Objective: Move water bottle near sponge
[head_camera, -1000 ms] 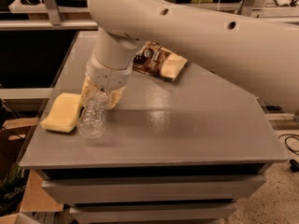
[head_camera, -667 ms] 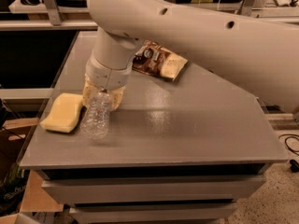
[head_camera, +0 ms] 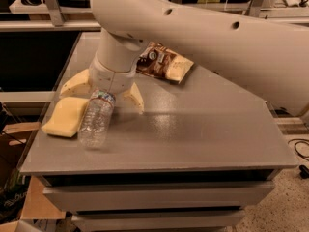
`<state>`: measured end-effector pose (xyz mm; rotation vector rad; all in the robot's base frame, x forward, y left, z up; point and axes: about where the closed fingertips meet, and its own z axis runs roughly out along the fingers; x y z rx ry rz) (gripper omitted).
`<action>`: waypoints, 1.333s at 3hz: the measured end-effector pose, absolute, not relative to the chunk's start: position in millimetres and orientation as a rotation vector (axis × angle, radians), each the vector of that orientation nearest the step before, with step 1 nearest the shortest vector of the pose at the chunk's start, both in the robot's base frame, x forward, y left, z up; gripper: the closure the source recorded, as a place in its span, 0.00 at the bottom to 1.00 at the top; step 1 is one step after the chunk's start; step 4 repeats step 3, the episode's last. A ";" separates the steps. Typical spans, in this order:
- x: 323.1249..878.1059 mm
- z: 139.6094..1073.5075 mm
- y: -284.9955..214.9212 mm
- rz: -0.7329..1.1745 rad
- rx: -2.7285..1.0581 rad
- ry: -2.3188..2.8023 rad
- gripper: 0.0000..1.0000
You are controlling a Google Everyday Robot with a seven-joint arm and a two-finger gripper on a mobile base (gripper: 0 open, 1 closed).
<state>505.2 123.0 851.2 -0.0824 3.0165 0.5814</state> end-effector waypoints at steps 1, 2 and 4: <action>505.4 850.9 123.4 0.582 -0.078 3.019 0.00; 514.9 856.8 121.3 0.580 -0.022 3.019 0.00; 518.1 859.5 121.9 0.583 -0.030 3.012 0.00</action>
Offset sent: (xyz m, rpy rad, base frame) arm 0.0098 -0.0020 0.0024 -0.0031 0.0201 -0.0484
